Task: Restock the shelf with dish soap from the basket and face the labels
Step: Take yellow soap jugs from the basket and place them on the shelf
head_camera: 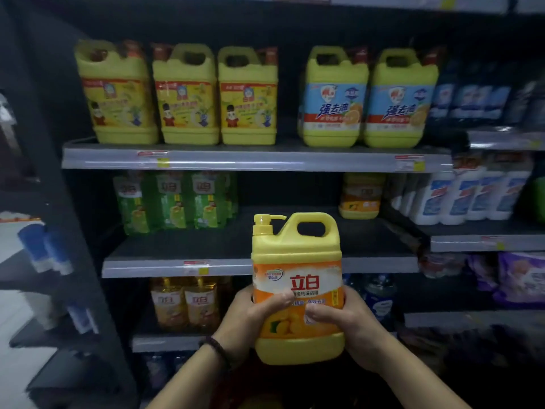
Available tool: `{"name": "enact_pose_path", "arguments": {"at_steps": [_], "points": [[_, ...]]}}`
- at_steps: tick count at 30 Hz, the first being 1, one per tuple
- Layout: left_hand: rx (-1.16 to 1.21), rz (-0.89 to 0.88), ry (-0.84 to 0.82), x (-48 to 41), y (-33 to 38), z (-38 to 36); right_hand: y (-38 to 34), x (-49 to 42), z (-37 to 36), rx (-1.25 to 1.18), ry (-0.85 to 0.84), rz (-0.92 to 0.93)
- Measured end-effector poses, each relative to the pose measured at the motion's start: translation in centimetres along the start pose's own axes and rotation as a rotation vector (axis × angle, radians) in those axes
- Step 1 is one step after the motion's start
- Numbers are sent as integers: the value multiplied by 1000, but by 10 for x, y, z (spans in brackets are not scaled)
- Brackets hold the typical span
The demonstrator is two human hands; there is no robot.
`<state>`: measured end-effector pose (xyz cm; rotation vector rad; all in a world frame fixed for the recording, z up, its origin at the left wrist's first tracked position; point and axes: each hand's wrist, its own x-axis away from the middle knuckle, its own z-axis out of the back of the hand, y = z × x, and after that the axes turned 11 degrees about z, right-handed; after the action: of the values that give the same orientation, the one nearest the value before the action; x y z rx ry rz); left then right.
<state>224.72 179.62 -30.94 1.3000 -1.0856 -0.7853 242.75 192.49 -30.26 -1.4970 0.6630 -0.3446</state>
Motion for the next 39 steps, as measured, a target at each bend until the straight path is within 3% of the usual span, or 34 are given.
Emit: {"name": "enact_pose_path", "arguments": {"at_steps": [4, 12, 27, 30, 34, 39], "points": [[-35, 88, -125, -28, 16, -36, 1, 11, 38, -32, 167, 2], [-90, 123, -136, -86, 23, -93, 15, 10, 96, -80, 357, 46], [-39, 30, -73, -181, 6, -112, 50, -57, 168, -41, 287, 85], [-84, -36, 19, -191, 10, -113, 53, -69, 171, -47, 320, 133], [-137, -235, 310, -199, 12, -120, 54, -85, 162, 18, 462, 214], [-238, -351, 274, -203, 24, -134, 57, -104, 137, 146, 759, 381]]}}
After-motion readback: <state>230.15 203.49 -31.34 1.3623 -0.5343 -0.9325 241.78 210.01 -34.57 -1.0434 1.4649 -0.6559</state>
